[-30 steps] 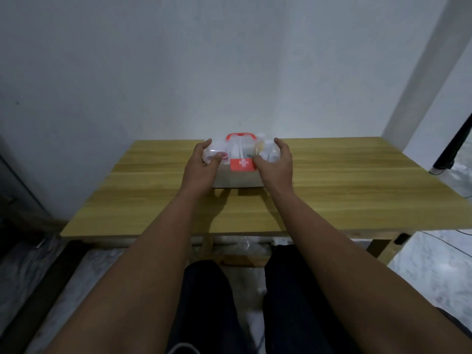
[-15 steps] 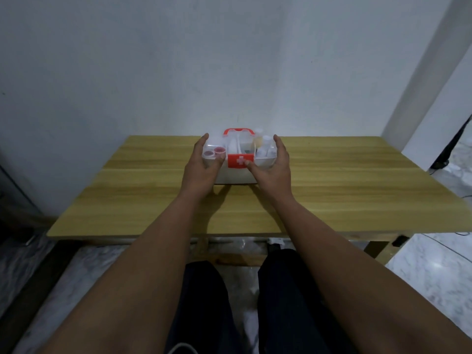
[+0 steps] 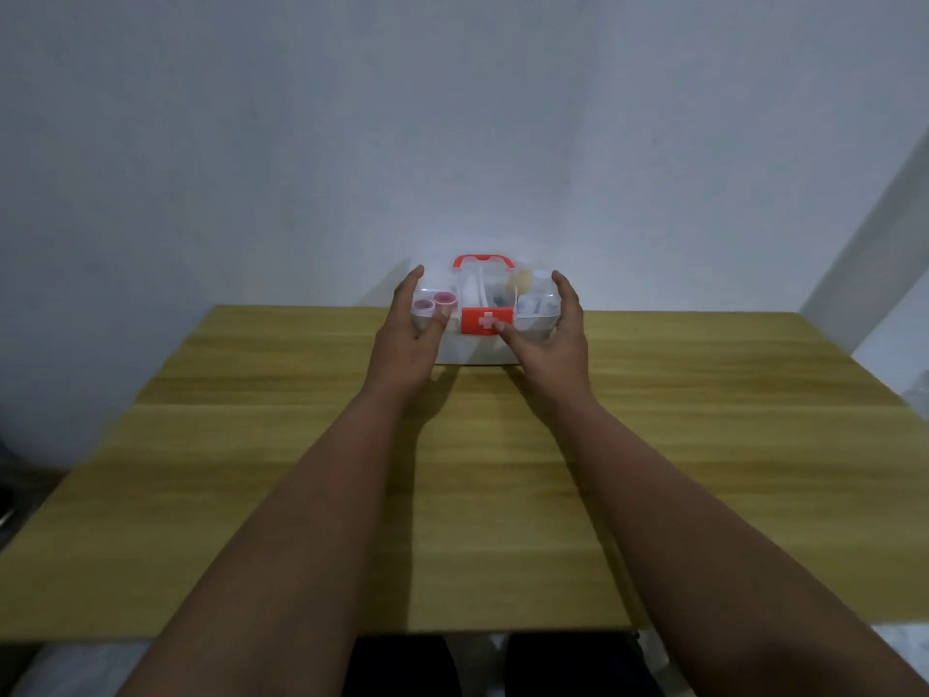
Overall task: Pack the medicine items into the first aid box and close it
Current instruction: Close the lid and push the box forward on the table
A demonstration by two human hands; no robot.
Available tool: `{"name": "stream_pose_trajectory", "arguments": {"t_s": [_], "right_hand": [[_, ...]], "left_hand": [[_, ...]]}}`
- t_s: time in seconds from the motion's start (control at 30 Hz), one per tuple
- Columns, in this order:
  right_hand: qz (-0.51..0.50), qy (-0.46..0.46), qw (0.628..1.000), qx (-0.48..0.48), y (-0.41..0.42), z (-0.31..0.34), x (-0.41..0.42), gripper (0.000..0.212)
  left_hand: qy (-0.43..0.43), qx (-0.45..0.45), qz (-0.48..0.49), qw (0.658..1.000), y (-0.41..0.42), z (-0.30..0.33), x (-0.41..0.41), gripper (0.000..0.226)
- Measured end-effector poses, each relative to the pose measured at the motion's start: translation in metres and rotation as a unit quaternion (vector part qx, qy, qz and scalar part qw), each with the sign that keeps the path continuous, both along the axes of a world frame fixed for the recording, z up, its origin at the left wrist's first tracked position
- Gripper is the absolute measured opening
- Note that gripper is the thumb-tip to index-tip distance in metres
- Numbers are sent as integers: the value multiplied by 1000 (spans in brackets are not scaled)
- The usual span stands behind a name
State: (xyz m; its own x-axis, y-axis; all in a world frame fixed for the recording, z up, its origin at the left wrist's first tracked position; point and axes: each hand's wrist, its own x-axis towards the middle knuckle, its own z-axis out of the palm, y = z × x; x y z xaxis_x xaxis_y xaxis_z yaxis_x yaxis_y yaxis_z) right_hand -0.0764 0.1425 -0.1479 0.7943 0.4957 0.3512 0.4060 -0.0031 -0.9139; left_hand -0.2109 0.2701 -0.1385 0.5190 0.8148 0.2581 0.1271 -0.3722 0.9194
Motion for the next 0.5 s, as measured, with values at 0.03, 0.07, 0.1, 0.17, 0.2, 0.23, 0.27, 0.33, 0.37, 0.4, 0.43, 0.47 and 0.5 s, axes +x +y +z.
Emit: {"name": "stream_pose_trajectory", "arguments": {"t_s": [0.03,0.07,0.1,0.17,0.2,0.23,0.27,0.33,0.37,0.4,0.43,0.47,0.5], "right_hand": [[-5,-16,1000,-12,4,0,5,103],[-6,-40,999,-22,8,-3,9,102],[-8,-64,997,-31,10,-5,11,103],[-11,-86,996,-27,11,-11,15,103],[-10,-87,996,-23,12,-15,17,104],[-10,-83,996,-28,11,-14,16,105],[-8,-82,996,-27,11,-14,16,105],[-10,-77,996,-32,10,-10,16,106],[-13,-74,996,-43,8,-6,13,107],[-14,-71,996,-49,7,-4,10,108],[-12,-65,996,-63,3,1,4,111],[0,-53,996,-71,2,1,4,116],[7,-40,995,-89,-3,9,-1,121]], "left_hand": [[4,8,2,1000,6,-1,5,63],[2,15,1,1000,10,-4,9,64],[-2,16,-3,1000,14,-6,10,65],[-8,17,-8,1000,17,-10,11,65],[-10,19,-8,1000,17,-11,11,65],[-10,20,-7,1000,16,-11,11,65],[-12,23,-5,1000,14,-9,11,65],[-12,21,-4,1000,14,-5,10,65],[-7,15,-7,1000,13,-2,10,66],[3,13,-9,1000,12,-2,9,66],[18,15,-12,1000,11,0,7,68],[35,18,-11,999,10,3,6,71],[57,16,-6,998,9,11,4,75]]}}
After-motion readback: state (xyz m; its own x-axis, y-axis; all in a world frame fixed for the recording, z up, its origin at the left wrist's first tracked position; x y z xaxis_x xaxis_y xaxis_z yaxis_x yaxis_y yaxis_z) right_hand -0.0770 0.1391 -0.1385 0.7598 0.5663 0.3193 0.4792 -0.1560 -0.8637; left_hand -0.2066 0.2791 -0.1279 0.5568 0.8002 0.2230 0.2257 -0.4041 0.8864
